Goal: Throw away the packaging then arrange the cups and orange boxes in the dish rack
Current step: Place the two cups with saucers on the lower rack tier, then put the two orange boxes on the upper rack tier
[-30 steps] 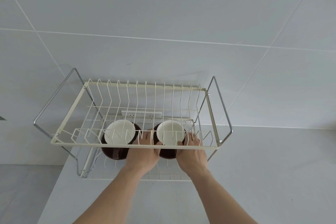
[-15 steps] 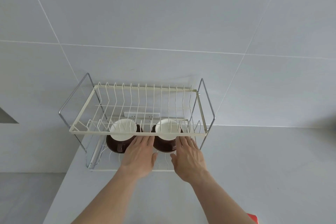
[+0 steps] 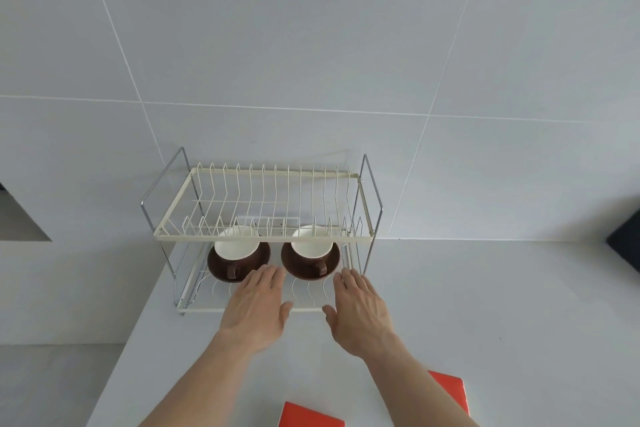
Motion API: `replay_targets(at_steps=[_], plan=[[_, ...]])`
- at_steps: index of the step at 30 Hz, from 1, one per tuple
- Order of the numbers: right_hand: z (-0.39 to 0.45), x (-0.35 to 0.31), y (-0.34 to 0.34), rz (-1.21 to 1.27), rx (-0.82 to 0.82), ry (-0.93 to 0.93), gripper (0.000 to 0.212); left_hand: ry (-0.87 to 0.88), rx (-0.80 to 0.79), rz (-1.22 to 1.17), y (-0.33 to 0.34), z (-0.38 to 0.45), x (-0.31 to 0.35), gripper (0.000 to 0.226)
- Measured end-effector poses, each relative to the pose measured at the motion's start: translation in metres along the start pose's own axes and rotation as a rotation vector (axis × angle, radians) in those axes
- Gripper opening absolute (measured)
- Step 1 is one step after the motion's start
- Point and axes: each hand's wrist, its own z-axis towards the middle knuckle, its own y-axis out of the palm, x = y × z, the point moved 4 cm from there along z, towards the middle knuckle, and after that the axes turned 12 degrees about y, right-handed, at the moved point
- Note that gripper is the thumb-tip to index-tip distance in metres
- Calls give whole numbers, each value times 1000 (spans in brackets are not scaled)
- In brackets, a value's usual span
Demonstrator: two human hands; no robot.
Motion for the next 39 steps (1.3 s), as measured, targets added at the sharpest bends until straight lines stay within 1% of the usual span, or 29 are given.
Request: replay_targets(at_steps=[5,8,13,19,20,22,23,24,26,29,36,39], plan=[[-22,5,2,-2,-14,9,60,-10,-18,2,0,-23,10,66],[-37,8,9,-6,-24,14,60,-28,-68,-6,7,-38,16,67],[-67,16,31,-13,-62,21,60,-47,-142,-17,30,-68,25,68],[-107,29,65,1,-141,55,52,-53,-207,-24,58,-102,31,68],[-113,31,70,11,-153,64,51,-50,-207,-21,62,-107,32,70],[-124,34,79,41,-178,80,50,-53,-182,-50,70,-117,35,84],[-129,35,83,57,-194,92,51,-63,-187,-63,74,-122,36,87],[-133,37,87,78,-208,108,52,-78,-202,-73,79,-125,37,82],[-141,38,94,128,-235,151,53,-110,-240,-103,86,-132,40,70],[-151,39,104,227,-262,258,53,-158,-258,-168,96,-140,46,68],[-166,38,121,543,-302,581,57,-412,-250,-472,119,-150,54,66],[-167,37,127,605,-327,659,53,-480,-268,-586,126,-152,56,58]])
